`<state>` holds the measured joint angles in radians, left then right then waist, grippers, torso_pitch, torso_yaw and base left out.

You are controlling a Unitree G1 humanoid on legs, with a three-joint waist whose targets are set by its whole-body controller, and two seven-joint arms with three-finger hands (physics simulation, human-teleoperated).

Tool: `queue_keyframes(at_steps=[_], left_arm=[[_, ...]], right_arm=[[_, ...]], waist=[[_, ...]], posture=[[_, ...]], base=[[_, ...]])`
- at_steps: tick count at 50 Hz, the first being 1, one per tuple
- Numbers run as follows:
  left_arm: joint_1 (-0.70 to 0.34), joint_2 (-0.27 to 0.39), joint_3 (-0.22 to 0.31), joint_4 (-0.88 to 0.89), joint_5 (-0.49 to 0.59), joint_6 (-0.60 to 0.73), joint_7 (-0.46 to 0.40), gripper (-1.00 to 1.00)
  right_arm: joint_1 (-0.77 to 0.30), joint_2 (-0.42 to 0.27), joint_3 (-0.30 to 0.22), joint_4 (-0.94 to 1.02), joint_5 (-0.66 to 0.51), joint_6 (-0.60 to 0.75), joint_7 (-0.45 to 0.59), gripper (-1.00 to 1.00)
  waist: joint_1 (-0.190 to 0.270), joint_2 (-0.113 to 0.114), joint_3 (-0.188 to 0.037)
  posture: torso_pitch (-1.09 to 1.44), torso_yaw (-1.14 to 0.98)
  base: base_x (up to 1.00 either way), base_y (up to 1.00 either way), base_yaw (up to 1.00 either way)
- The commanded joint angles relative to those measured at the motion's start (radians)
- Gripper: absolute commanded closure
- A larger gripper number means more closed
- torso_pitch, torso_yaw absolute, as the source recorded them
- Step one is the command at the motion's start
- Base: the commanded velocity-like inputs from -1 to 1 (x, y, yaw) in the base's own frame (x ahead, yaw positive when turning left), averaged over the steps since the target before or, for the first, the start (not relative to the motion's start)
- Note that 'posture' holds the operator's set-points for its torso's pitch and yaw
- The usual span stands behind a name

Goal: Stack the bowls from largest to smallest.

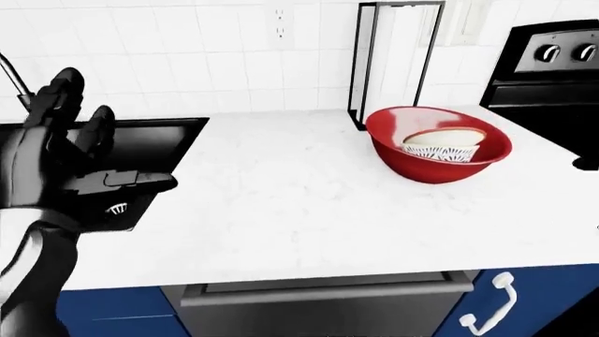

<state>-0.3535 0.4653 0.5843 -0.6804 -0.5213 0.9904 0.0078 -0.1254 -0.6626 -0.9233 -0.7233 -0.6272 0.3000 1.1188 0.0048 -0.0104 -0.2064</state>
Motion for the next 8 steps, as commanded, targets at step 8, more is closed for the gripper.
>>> queue_keyframes(at_steps=[8], left_arm=[[0.008,0.067,0.11,-0.021,-0.2,-0.025,0.142,-1.0]], right_arm=[[0.125,0.006,-0.388,-0.039,0.29,-0.095,-0.077,-0.07]], waist=[[-0.001,0.0,0.003]], posture=[[-0.29,0.0]], base=[[0.0,0.0,0.0]])
